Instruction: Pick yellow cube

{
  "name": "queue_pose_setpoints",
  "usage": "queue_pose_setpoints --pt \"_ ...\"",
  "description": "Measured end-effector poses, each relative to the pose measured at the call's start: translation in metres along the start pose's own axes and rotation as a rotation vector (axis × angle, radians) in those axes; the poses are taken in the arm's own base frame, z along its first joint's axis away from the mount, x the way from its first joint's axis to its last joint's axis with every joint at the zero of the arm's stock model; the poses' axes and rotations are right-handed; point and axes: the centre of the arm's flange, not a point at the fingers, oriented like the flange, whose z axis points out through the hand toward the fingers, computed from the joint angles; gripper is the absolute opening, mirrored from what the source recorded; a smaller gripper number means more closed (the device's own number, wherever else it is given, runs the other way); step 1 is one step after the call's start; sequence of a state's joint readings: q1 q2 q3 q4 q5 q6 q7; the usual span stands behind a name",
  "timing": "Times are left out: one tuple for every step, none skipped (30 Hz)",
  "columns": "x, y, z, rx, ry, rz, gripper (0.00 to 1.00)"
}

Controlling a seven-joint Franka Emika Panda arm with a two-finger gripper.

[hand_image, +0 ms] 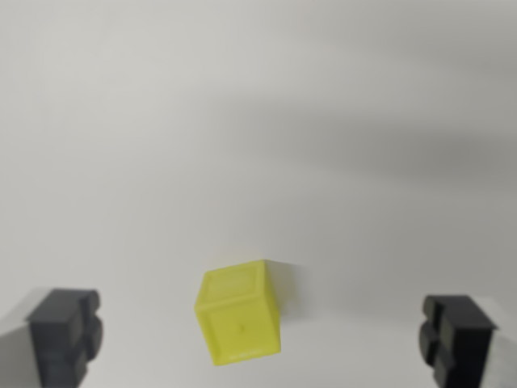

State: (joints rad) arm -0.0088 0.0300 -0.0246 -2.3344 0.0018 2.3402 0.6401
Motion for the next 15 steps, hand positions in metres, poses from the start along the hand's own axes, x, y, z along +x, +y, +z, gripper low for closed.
queue_pose_setpoints --pt "-0.002 0.001 0.003 0.000 0.000 -0.004 1.00" --pt "-0.003 0.003 0.005 0.001 0.001 -0.009 1.00" --pt "-0.005 0.004 0.008 0.000 0.001 -0.013 1.00" --pt "-0.007 0.006 0.010 0.001 0.001 -0.017 1.00" --pt "-0.009 0.007 0.013 0.001 0.002 -0.022 1.00" --pt "-0.010 0.008 0.015 0.001 0.002 -0.026 1.00" --pt "-0.012 0.010 0.018 0.001 0.002 -0.031 1.00" --pt "-0.014 0.011 0.020 0.001 0.003 -0.035 1.00" --pt "-0.015 0.012 0.023 0.001 0.003 -0.039 1.00" --pt "-0.017 0.014 0.025 0.002 0.003 -0.044 1.00" --pt "-0.019 0.015 0.028 0.002 0.003 -0.048 1.00" --pt "-0.021 0.017 0.031 0.002 0.004 -0.053 1.00" --pt "-0.022 0.018 0.033 0.002 0.004 -0.057 1.00" --pt "-0.024 0.019 0.036 0.002 0.004 -0.061 1.00" --pt "-0.026 0.021 0.038 0.002 0.005 -0.066 1.00"
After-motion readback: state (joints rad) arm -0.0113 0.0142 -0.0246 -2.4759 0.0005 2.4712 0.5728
